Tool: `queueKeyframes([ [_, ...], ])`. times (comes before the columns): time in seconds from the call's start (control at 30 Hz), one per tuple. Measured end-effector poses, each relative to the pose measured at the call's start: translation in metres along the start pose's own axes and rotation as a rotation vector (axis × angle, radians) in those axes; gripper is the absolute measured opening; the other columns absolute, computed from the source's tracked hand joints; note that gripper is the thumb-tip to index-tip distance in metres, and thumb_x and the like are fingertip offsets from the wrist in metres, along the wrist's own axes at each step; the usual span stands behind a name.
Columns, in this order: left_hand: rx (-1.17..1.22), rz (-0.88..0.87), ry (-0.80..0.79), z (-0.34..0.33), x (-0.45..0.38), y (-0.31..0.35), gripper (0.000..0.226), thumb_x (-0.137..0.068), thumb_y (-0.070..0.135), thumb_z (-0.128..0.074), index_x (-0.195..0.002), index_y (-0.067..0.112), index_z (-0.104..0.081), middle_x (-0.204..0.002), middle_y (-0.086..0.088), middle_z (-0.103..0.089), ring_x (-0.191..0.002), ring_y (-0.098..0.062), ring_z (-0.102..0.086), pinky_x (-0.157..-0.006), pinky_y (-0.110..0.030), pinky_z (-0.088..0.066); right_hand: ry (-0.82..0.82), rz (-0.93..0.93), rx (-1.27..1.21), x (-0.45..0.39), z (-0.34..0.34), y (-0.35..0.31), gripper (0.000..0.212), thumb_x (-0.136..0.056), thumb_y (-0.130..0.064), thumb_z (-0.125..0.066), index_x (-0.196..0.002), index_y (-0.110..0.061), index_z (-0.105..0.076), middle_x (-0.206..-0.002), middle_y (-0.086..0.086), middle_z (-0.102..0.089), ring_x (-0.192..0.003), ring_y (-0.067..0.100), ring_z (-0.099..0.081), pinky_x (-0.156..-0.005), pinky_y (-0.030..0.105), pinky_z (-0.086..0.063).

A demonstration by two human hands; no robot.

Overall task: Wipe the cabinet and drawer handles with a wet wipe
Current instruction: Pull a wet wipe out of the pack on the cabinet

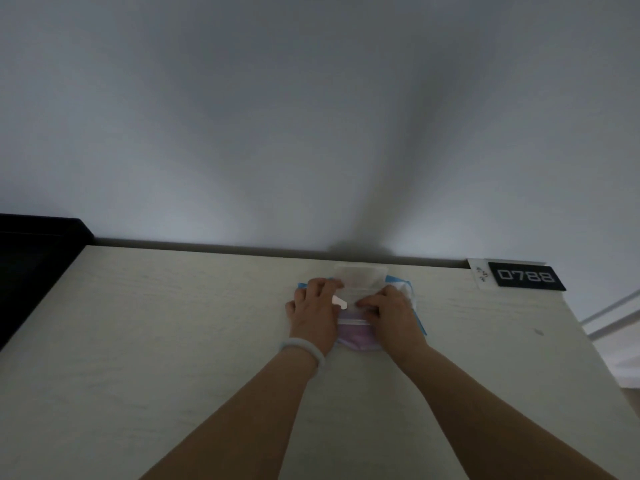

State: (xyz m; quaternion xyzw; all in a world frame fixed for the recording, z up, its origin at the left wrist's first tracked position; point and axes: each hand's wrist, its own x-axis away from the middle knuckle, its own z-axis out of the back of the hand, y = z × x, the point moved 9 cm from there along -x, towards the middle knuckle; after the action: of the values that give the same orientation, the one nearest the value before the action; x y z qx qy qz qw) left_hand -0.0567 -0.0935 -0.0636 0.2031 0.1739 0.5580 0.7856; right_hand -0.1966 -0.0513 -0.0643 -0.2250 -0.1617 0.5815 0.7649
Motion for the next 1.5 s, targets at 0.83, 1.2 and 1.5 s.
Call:
queueKeyframes([
  [0.83,-0.022,0.031,-0.155,-0.012,-0.01,-0.008,0.056,-0.095,0.03,-0.048,-0.146,0.045,-0.028,-0.143,0.006,-0.028,-0.123,-0.023,-0.032,-0.093,-0.034,-0.027,0.027,-0.052,-0.024,-0.013,0.0,-0.007,0.017,-0.094,-0.011,-0.05,-0.081,-0.008,-0.062,-0.087,0.004,-0.055,-0.078,0.018,-0.055,-0.069,0.022,-0.039],
  [1.2,-0.008,0.022,-0.153,-0.013,-0.01,-0.008,0.056,-0.096,0.03,-0.048,-0.146,0.045,-0.027,-0.143,0.006,-0.029,-0.124,-0.021,-0.031,-0.094,-0.032,-0.025,-0.039,-0.055,-0.192,-0.01,0.017,0.0,0.013,-0.083,-0.011,-0.069,-0.096,-0.014,-0.066,-0.087,-0.002,-0.056,-0.075,0.01,-0.053,-0.067,0.012,-0.039],
  [1.5,-0.035,0.004,-0.146,-0.011,-0.008,-0.007,0.054,-0.097,0.032,-0.045,-0.147,0.042,-0.027,-0.143,0.004,-0.029,-0.124,-0.023,-0.033,-0.095,-0.032,-0.027,0.159,-0.208,-0.55,-0.009,0.063,-0.006,0.024,-0.085,-0.008,-0.066,-0.067,-0.024,-0.068,-0.071,-0.005,-0.069,-0.069,0.015,-0.065,-0.072,0.028,-0.054],
])
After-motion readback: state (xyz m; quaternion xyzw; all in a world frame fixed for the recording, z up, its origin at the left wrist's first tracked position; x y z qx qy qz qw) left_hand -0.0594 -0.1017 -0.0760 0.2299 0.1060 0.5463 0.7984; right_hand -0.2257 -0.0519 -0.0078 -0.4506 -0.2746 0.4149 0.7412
